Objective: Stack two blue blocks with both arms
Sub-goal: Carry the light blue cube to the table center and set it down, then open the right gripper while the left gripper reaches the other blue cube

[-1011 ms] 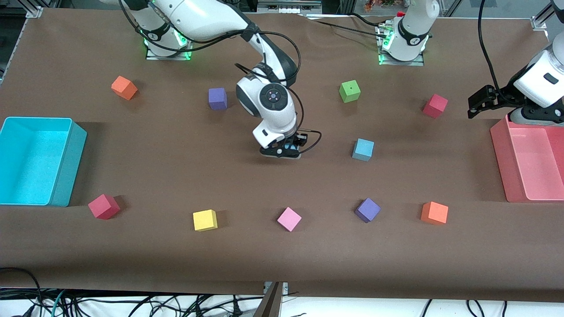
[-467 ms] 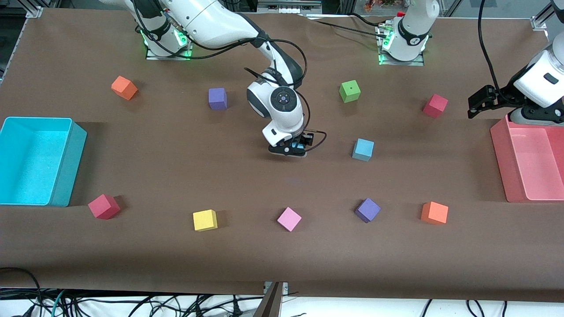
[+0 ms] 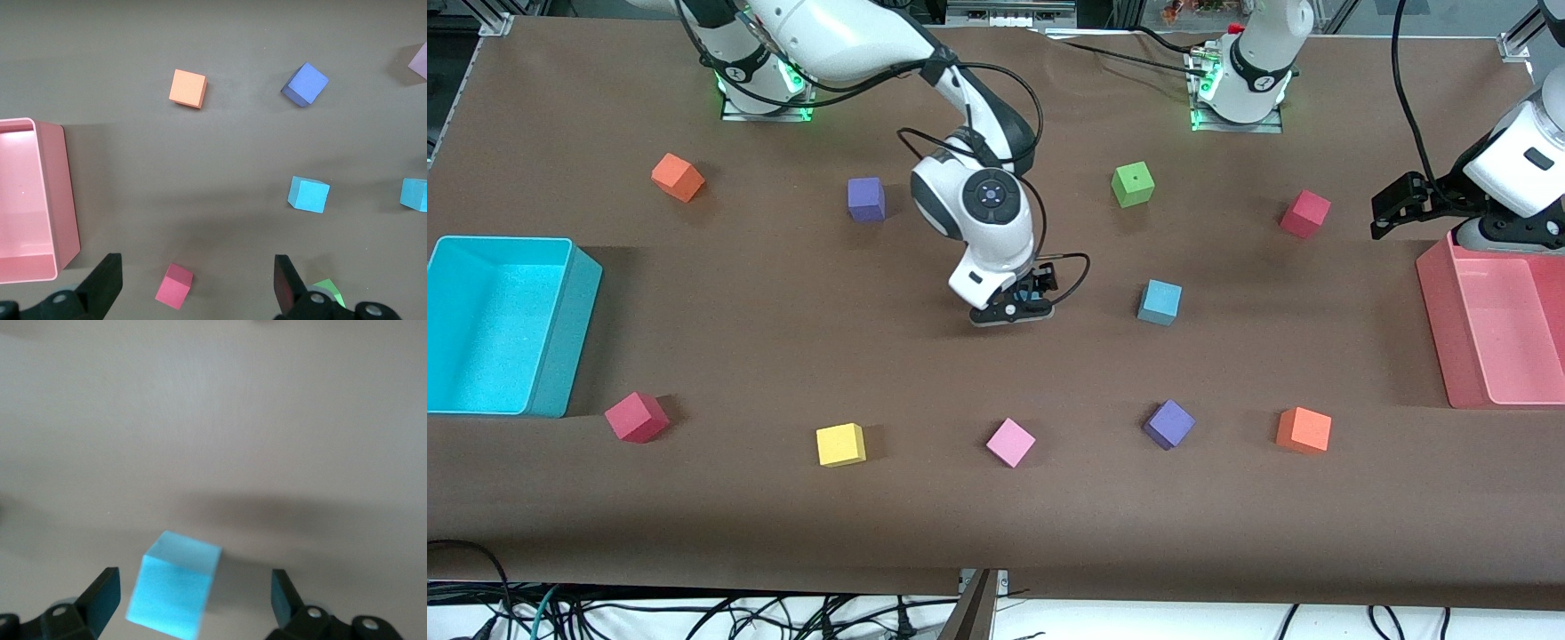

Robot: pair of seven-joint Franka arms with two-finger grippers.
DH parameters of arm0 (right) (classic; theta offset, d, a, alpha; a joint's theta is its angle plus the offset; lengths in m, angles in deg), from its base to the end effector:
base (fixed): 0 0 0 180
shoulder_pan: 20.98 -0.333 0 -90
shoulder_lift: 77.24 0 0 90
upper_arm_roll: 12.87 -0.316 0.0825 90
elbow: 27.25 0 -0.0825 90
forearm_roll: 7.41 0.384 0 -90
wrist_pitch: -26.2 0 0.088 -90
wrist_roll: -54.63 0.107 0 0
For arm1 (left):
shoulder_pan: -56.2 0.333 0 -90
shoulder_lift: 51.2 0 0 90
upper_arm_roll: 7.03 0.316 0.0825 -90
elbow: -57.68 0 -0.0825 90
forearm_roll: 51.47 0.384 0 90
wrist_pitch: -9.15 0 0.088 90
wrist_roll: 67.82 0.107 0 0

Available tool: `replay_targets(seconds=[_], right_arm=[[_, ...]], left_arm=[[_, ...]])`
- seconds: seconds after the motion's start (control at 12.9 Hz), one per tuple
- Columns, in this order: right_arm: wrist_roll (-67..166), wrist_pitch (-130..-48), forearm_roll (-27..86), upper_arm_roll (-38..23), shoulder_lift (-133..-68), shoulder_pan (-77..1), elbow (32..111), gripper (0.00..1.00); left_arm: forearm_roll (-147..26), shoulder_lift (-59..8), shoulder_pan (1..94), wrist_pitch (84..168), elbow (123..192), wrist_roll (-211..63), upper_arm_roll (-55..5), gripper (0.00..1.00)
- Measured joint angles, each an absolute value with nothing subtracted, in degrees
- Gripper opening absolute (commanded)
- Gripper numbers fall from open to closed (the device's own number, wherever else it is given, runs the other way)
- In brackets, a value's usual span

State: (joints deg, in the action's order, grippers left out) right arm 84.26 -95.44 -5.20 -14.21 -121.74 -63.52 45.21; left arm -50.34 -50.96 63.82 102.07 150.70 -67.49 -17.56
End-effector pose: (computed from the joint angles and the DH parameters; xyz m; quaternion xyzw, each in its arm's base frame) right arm 0.5472 0.5223 0.3007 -0.9927 -0.1109 -0.0179 0.0444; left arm 0.5586 -0.0262 0.6017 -0.9995 0.0288 0.0027 0.0095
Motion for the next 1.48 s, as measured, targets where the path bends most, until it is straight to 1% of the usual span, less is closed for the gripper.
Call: replay_targets(seconds=[0.16,0.31,0.54,0.7,0.86,1.09,1.24,1.48], right_arm=[[71.4,-92.1,-5.1,-14.1,-118.4,-59.2,45.0,1.0],[57.9,-90.3,-4.1,-14.2,-116.4,-54.9,45.1,1.0],[33.8,-90.7,7.0,-14.2,-116.2,-49.7,47.0,1.0],[21.6,-93.4,12.6,-14.2,-116.4,-47.5,50.1,1.0],[10.8,-97.8,20.0,-14.2,-116.6,-46.2,54.0,1.0],[-10.1,-107.3,37.9,-14.2,-116.9,-45.9,62.1,1.0],[-23.7,-108.8,48.2,-14.3,-117.1,-45.9,66.0,1.0],[-39.3,-108.1,58.6,-14.5,-117.3,-45.9,70.4,1.0]], left_arm=[[-50.3,-50.9,63.8,102.1,150.7,-67.5,-17.6,1.0],[-50.3,-50.9,63.8,102.1,150.7,-67.5,-17.6,1.0],[-50.3,-50.6,63.8,102.1,150.7,-67.5,-17.6,1.0],[-50.4,-50.3,63.8,102.1,150.7,-67.5,-17.7,1.0],[-50.9,-50.2,63.8,102.1,150.7,-67.5,-17.7,1.0],[-52.2,-49.9,63.8,102.1,150.7,-67.5,-17.8,1.0],[-53.2,-49.0,63.6,102.1,150.8,-67.5,-18.2,1.0],[-53.4,-45.8,63.0,102.7,150.8,-67.4,-18.9,1.0]])
